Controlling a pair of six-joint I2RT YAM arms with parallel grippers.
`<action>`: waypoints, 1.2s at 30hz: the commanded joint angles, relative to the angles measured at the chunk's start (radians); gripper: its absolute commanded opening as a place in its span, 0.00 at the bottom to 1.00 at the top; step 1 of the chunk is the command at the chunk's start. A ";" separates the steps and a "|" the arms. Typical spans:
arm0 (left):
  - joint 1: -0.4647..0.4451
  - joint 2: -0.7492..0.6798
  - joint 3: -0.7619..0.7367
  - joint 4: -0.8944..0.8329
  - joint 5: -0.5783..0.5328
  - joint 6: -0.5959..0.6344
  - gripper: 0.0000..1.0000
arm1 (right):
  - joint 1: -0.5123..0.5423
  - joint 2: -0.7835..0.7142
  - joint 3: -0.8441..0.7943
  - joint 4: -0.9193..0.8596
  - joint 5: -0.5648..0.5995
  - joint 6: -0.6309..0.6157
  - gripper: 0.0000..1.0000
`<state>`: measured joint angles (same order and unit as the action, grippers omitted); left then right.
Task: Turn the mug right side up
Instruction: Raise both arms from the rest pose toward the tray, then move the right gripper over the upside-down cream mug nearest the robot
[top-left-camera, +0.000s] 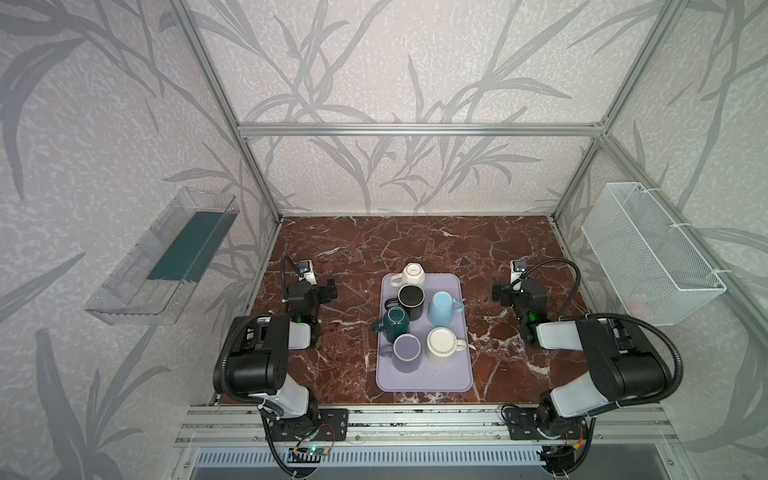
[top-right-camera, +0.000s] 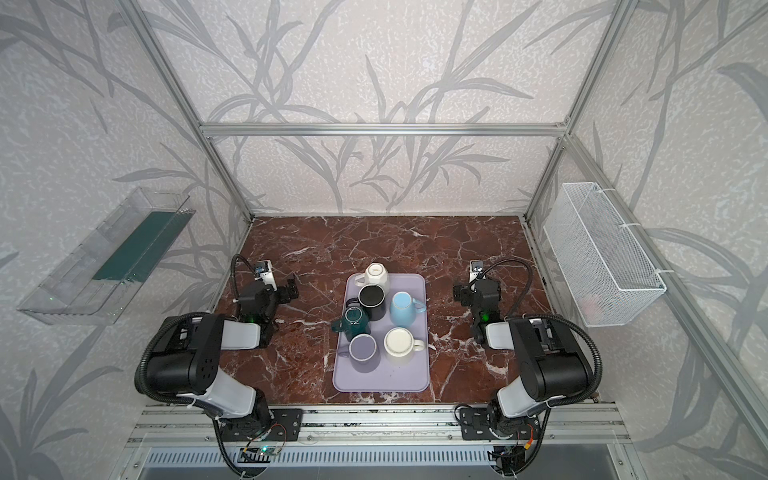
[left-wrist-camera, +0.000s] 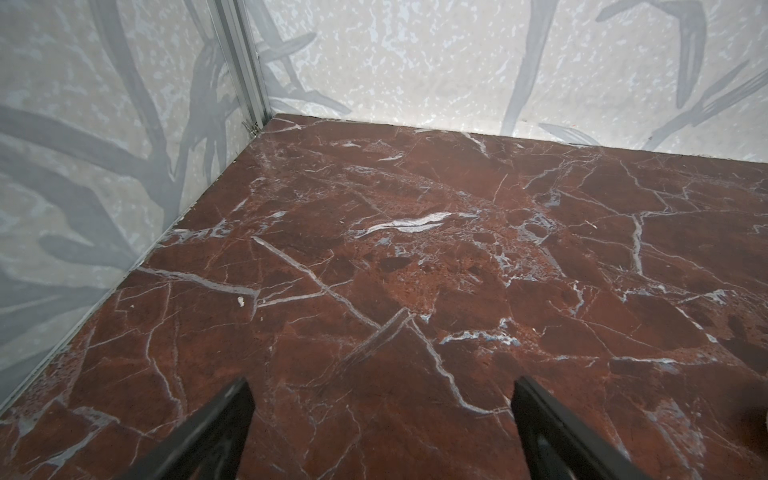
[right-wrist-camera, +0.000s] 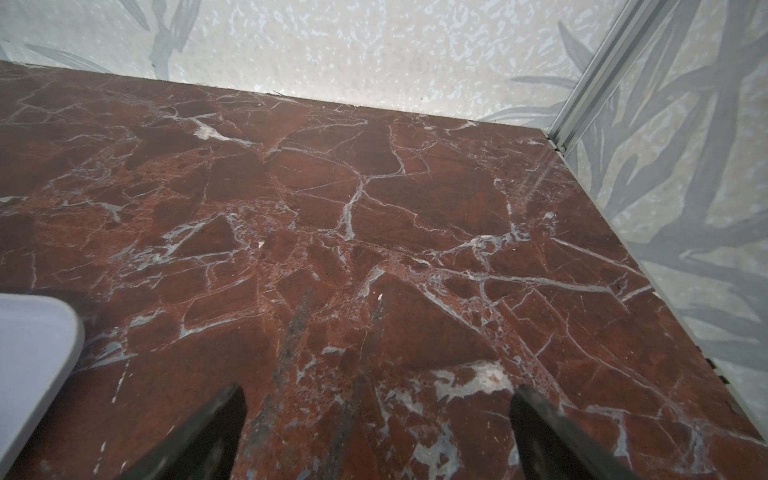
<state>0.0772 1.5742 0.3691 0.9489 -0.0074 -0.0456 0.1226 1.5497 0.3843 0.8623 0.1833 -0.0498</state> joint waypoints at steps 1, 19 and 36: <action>-0.005 -0.013 0.001 0.000 -0.012 -0.002 0.99 | 0.005 -0.005 0.008 0.009 0.011 0.006 0.99; -0.008 -0.016 0.001 0.001 -0.024 0.000 0.99 | 0.005 -0.016 -0.002 0.053 0.047 0.013 0.99; -0.226 -0.651 0.528 -1.175 -0.217 -0.319 0.99 | 0.218 -0.517 0.421 -0.981 0.173 0.126 0.97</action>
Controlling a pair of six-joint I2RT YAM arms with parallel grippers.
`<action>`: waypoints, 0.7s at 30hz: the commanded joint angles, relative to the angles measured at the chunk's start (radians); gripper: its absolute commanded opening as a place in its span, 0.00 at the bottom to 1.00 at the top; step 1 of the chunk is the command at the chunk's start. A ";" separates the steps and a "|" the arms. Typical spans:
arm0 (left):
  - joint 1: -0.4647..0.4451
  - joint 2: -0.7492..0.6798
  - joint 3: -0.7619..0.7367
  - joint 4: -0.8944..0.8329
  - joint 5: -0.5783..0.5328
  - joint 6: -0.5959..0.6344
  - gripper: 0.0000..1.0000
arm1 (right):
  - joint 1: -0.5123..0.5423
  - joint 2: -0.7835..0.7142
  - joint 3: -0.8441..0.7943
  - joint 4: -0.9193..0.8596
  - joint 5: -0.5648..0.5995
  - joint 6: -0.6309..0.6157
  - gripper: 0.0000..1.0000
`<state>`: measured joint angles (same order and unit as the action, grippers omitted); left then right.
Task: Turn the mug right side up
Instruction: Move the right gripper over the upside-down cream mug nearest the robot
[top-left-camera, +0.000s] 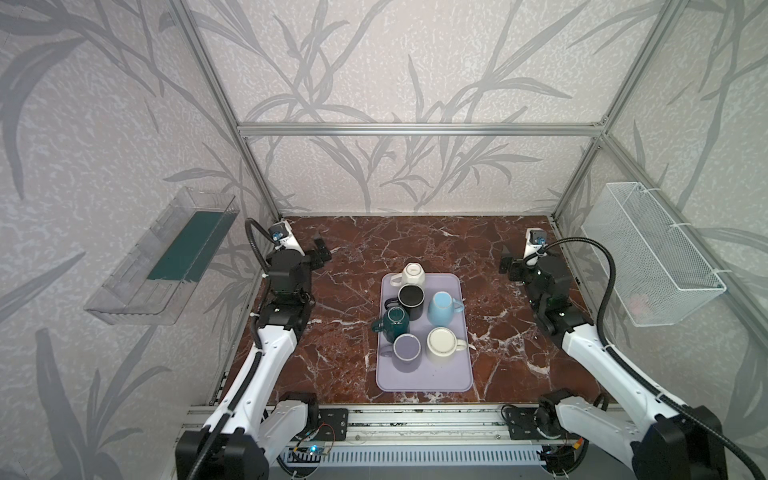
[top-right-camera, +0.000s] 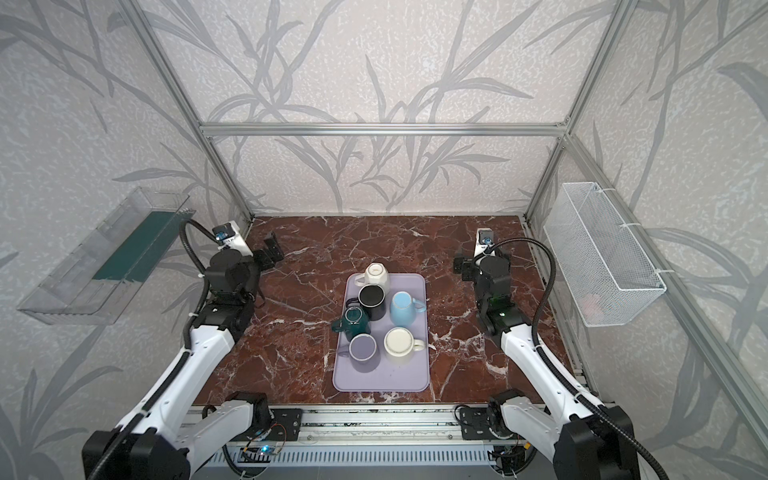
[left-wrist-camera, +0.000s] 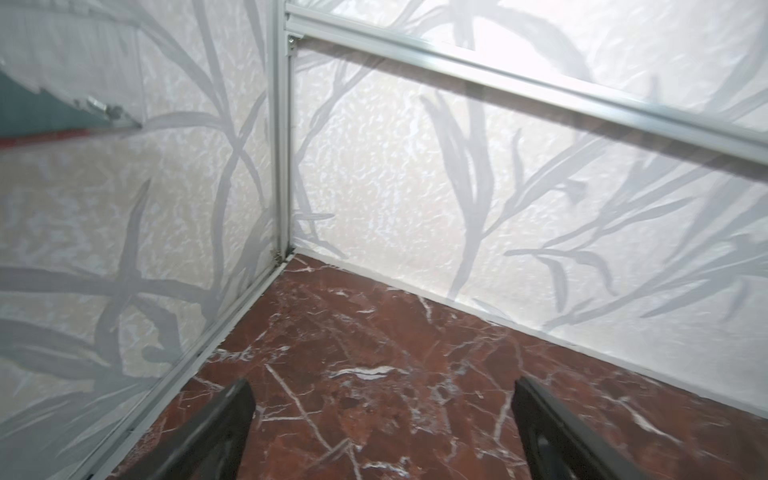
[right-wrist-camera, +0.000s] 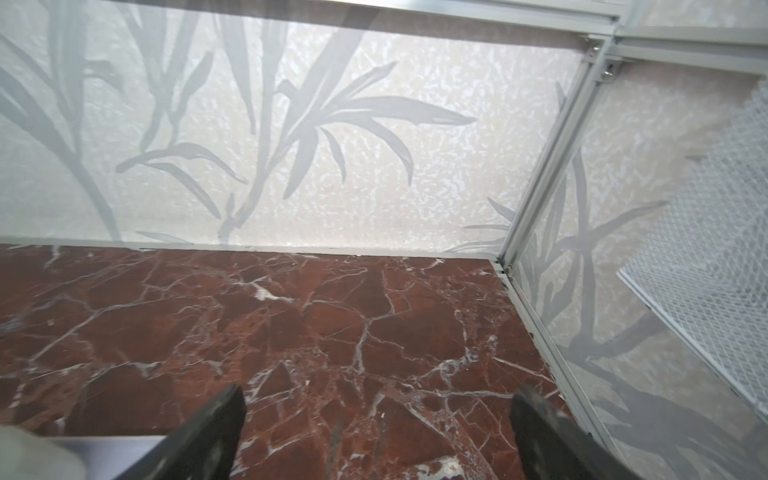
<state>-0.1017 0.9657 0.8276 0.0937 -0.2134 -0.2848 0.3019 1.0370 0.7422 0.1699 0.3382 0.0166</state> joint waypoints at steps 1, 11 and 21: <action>-0.056 -0.057 0.093 -0.371 0.005 -0.093 0.99 | 0.045 -0.006 0.086 -0.335 -0.021 0.072 0.95; -0.072 -0.157 0.131 -0.712 0.224 -0.211 0.98 | 0.074 0.018 0.183 -0.684 -0.419 0.115 0.82; -0.075 -0.195 0.135 -0.817 0.221 -0.186 0.98 | 0.408 0.095 0.294 -0.977 -0.423 0.058 0.76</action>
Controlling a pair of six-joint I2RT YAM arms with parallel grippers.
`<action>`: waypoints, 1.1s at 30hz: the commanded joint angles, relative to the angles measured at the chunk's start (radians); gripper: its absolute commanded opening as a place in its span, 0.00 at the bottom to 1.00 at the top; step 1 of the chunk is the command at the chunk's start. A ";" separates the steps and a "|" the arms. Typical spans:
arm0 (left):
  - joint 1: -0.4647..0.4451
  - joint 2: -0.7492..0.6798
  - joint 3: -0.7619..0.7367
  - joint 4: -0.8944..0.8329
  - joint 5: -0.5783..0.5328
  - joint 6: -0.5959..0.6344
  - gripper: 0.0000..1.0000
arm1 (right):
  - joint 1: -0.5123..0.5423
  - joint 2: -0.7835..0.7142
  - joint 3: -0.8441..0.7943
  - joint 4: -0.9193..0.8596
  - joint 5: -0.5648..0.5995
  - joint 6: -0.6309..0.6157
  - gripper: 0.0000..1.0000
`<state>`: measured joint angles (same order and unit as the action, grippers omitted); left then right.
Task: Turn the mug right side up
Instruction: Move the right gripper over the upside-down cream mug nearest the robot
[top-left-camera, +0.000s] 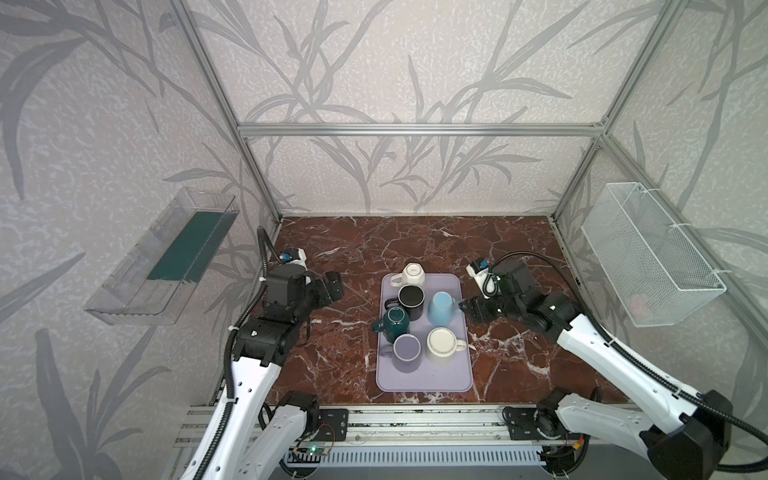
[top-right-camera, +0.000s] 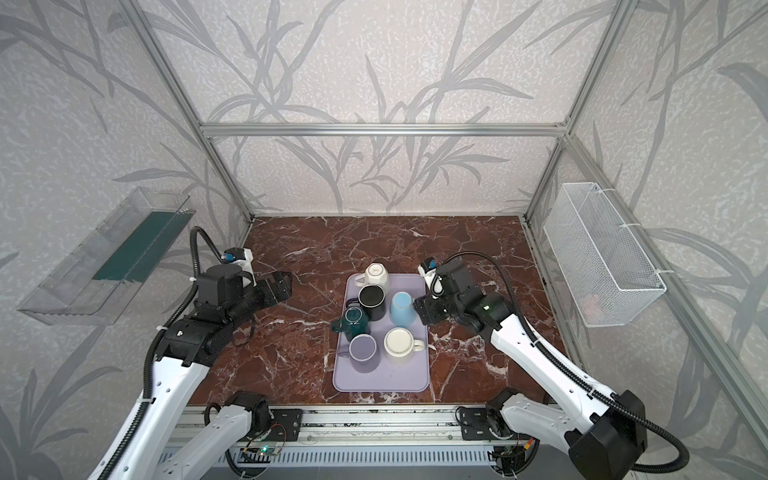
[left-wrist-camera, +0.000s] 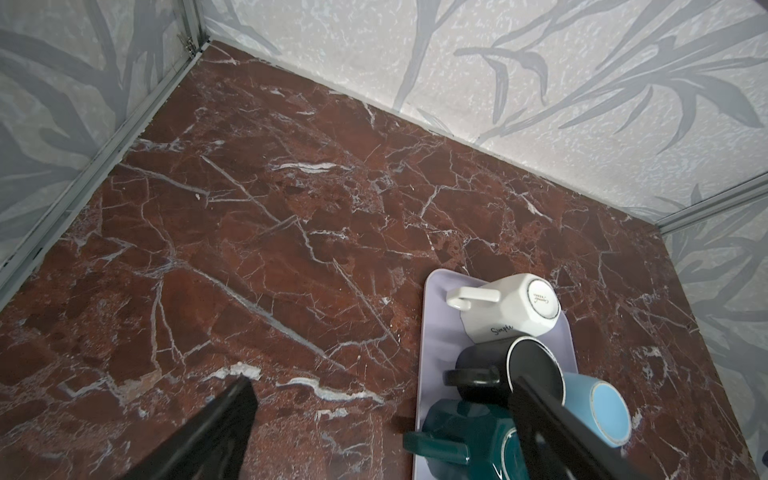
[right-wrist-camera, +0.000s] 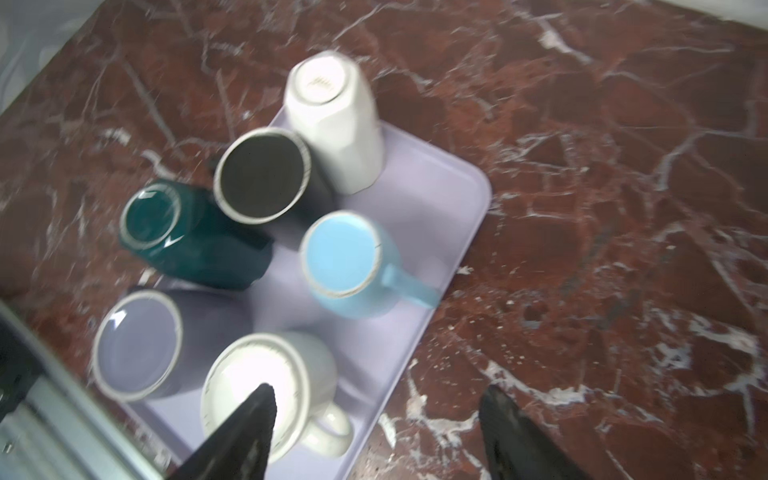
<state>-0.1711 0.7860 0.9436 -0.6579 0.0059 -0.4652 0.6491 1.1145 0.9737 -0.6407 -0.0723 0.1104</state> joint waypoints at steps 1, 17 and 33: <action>-0.005 -0.014 0.021 -0.070 0.005 -0.005 0.98 | 0.083 0.027 0.080 -0.192 -0.028 -0.050 0.75; -0.005 -0.018 0.038 -0.120 0.061 0.012 0.98 | 0.341 0.135 0.189 -0.432 0.220 -0.166 0.72; -0.006 -0.033 0.089 -0.129 0.061 0.036 0.99 | 0.237 0.061 0.080 -0.362 0.101 -0.513 0.79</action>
<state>-0.1749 0.7628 1.0149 -0.7769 0.0658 -0.4400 0.8978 1.2205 1.0687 -1.0069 0.0856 -0.2882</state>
